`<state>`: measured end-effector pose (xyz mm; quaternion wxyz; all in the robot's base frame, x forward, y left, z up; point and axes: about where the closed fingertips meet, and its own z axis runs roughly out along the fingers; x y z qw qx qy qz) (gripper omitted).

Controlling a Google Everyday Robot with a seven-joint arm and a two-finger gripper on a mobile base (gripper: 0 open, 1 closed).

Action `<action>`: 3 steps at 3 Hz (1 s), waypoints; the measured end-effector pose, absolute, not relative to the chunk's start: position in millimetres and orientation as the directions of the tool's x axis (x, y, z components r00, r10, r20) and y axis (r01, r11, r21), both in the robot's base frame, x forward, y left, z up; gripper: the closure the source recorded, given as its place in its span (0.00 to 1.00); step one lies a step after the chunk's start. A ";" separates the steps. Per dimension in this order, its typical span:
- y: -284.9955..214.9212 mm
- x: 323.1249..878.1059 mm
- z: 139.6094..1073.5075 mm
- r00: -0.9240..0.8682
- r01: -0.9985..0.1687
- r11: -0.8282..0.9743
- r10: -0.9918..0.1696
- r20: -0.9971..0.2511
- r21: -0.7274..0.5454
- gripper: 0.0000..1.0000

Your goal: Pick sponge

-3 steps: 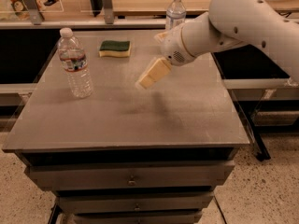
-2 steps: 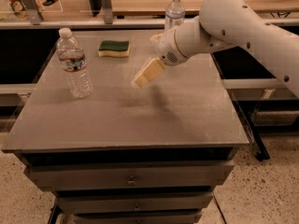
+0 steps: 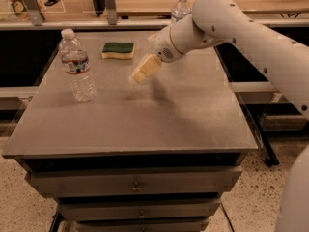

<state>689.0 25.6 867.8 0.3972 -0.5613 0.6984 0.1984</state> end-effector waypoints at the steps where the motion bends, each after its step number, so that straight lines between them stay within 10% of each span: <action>1: 39.8 703.2 862.5 -0.047 -0.950 0.265 -0.646 -0.762 -0.165 0.00; 3: 68.4 725.2 847.5 -0.045 -0.961 0.231 -0.675 -0.737 -0.154 0.00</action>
Offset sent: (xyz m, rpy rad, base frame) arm 0.0381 0.0419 -0.0136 -0.0714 0.0238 0.0599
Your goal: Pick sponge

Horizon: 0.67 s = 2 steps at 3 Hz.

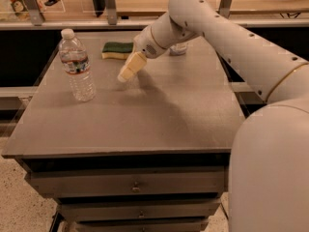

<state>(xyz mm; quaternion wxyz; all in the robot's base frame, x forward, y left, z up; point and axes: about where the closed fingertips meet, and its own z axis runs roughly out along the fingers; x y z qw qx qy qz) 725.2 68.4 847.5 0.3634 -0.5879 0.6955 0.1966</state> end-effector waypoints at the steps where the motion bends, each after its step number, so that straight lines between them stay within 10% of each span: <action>1: 80.8 742.7 840.4 -0.048 -0.964 0.223 -0.677 -0.734 -0.142 0.00; 2: 82.5 766.7 839.6 -0.060 -0.961 0.241 -0.658 -0.751 -0.135 0.00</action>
Offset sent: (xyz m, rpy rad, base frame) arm 0.0761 0.0089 0.0002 0.0583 0.0040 -0.0371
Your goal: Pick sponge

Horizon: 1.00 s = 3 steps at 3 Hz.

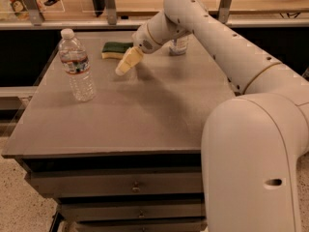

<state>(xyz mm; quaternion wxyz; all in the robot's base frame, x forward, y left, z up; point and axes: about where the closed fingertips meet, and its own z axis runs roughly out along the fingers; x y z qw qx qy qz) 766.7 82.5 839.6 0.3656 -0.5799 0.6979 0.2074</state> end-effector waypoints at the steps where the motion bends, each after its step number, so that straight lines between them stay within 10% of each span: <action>1: 70.9 789.4 843.6 -0.073 -0.954 0.269 -0.636 -0.768 -0.132 0.00; 3: 66.4 810.7 846.9 -0.075 -0.959 0.256 -0.642 -0.763 -0.121 0.00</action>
Offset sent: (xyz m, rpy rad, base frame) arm 0.0709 -0.0468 0.0240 0.0434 -0.0040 -0.0575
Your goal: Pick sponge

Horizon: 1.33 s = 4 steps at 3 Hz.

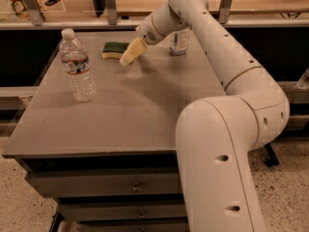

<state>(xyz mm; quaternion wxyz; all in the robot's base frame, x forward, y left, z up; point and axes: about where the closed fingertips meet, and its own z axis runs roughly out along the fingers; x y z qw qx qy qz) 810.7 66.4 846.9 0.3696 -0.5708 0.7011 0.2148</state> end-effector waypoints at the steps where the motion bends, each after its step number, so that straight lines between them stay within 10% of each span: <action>1: 81.3 811.2 843.2 -0.062 -0.969 0.220 -0.665 -0.744 -0.116 0.00; 2: 100.3 809.2 838.9 -0.042 -0.977 0.181 -0.689 -0.724 -0.115 0.00; 4: 114.3 809.9 842.1 0.015 -0.981 0.122 -0.726 -0.688 -0.150 0.39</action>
Offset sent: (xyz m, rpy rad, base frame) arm 0.0071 0.0499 -0.0007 -0.0925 0.0189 0.1082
